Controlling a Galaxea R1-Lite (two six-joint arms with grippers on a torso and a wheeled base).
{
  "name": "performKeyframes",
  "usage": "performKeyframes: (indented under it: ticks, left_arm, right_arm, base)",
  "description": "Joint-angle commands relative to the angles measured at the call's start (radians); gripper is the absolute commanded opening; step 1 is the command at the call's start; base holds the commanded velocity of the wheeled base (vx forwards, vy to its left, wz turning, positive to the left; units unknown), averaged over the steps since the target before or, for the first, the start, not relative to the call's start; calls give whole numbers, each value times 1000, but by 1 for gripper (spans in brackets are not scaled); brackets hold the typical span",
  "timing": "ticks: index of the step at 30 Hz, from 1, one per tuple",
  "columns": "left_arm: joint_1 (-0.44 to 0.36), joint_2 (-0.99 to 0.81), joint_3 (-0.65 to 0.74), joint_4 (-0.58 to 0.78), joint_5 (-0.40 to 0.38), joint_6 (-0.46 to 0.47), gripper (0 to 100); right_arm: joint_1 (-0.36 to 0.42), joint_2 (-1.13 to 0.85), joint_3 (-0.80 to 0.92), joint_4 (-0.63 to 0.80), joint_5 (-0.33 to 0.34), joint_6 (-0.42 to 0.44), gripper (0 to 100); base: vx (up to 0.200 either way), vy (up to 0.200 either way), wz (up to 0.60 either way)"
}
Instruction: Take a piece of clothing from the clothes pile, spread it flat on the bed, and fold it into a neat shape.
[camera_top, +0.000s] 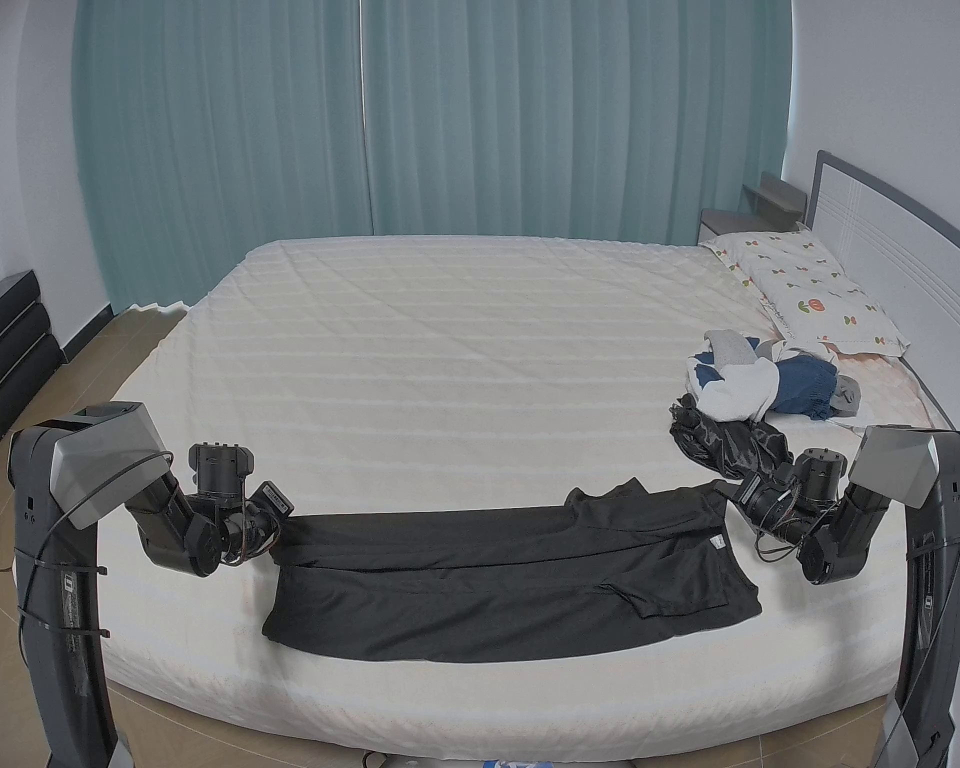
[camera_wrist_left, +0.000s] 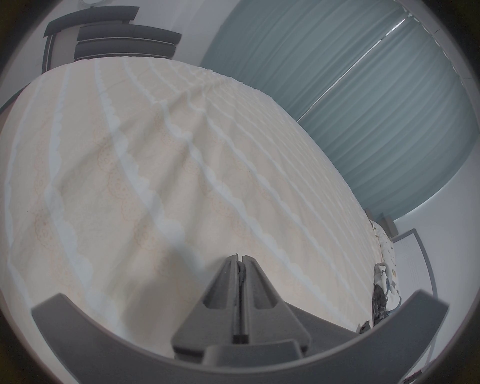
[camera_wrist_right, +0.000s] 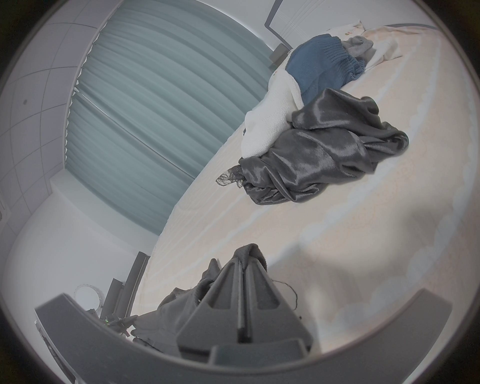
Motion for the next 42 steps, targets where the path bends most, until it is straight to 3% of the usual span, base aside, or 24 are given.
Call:
performKeyframes:
  ticks: [1,11,12,13,26,30,35,42]
  left_arm:
    - [0,11,0,0,2,13,0]
    - [-5,20,-9,0,2,39,0]
    - [-5,20,-9,1,2,39,0]
    - [-5,20,-9,1,2,39,100]
    - [-5,26,-12,0,3,57,100]
    - [1,20,-9,0,0,48,100]
    - [4,19,-3,0,0,43,100]
    - [3,17,2,0,0,43,100]
  right_arm:
    - [1,19,-6,4,0,-1,0]
    - [6,47,-26,13,0,-6,0]
    - [7,47,-28,19,0,-6,100]
    - [7,47,-28,24,0,-6,100]
    - [15,-25,21,-29,0,-12,100]
    - [81,-79,143,-92,1,-75,100]
    - [129,-88,159,-79,1,-153,100]
    - [147,-74,83,83,1,-284,100]
  base:
    - [0,0,0]
    - [0,0,0]
    - [0,0,0]
    - [0,0,0]
    - [0,0,0]
    - [0,0,0]
    - [0,0,0]
    - [0,0,0]
